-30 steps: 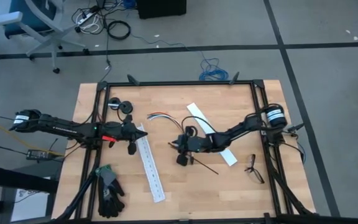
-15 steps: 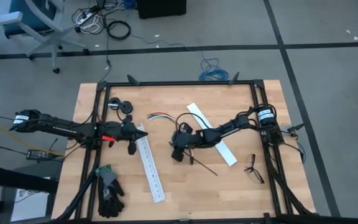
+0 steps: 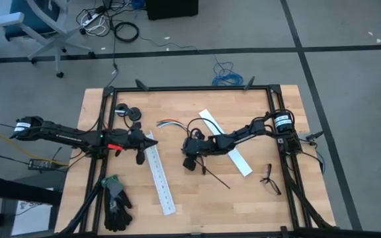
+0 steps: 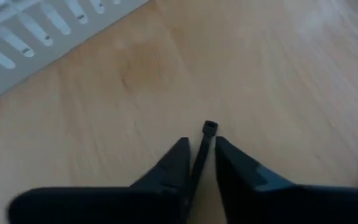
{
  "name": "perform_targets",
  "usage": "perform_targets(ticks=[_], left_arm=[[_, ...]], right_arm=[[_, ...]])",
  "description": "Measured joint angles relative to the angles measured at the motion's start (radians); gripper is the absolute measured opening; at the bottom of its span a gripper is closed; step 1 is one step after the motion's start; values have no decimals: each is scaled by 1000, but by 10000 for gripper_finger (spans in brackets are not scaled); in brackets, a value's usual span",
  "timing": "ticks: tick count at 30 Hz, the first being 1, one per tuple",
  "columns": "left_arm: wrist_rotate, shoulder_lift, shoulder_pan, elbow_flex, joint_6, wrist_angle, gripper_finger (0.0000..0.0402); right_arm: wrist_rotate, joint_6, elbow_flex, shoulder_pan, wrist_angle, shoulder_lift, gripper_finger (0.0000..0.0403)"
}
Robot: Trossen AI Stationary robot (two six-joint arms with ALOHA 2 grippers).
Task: Ziptie cables
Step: Wrap the cables together using the black zip tie
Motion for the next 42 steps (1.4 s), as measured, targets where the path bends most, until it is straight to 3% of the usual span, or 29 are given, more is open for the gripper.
perform_targets(ticks=[3,12,19,32,42], left_arm=[[0,0,0,0,2,23,6],[0,0,0,0,3,50,6],[0,0,0,0,3,69,6],[0,0,0,0,-28,161,6],[3,42,-2,0,-61,202,22]], right_arm=[[8,-34,0,-2,-5,-1,9],[100,-95,-3,26,42,-8,0],[206,-153,-4,65,55,-89,0],[516,-297,-3,169,20,-267,0],[755,-257,-3,250,-221,-394,0]])
